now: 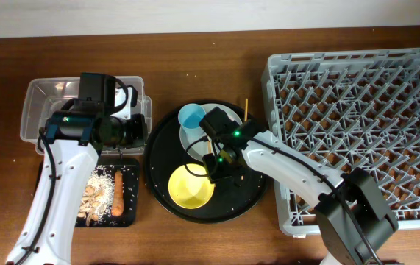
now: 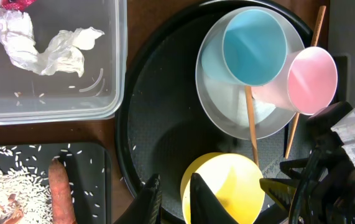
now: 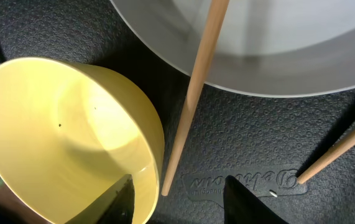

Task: Sort waste into correct bins and load items into the dishwasher rack
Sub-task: 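Grasp the pink cup with the right gripper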

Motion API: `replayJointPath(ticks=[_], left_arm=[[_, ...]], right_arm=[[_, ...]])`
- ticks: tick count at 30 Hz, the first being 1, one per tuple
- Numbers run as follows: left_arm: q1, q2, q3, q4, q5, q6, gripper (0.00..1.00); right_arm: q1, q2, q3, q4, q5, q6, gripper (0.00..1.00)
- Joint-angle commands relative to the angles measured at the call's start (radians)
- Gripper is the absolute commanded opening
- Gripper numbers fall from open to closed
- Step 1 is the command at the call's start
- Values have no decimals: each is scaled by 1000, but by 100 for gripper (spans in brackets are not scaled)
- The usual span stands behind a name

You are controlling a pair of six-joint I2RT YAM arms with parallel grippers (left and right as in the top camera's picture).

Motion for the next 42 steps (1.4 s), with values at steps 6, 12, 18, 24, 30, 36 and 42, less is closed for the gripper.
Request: replayJointPath(ticks=[6,12,18,24,30,36,42], left_arm=[[-85,24,3,71,-6,-25,16],[-335,264,3,339,20,-132,31],[-459,394,3,439,-71,-299,37],[-459,401,3,450,-74,-299,36],[-461,359,124,445,-63,-298,37],[-462,348,135,326,-179,-322,37],[-470,439,135,321,-190,-355,36]], right_arm=[[-68,2,272,-183,20,-67,56],[-367,-75,470,-551,139,-108,64],[-512,-75,467,-628,140,-180,64],[-513,-75,467,-632,140,-214,64],[-513,-75,467,-646,140,-222,64],[-513,-75,467,-651,151,-226,65],[-513,-75,467,-665,151,-229,65]])
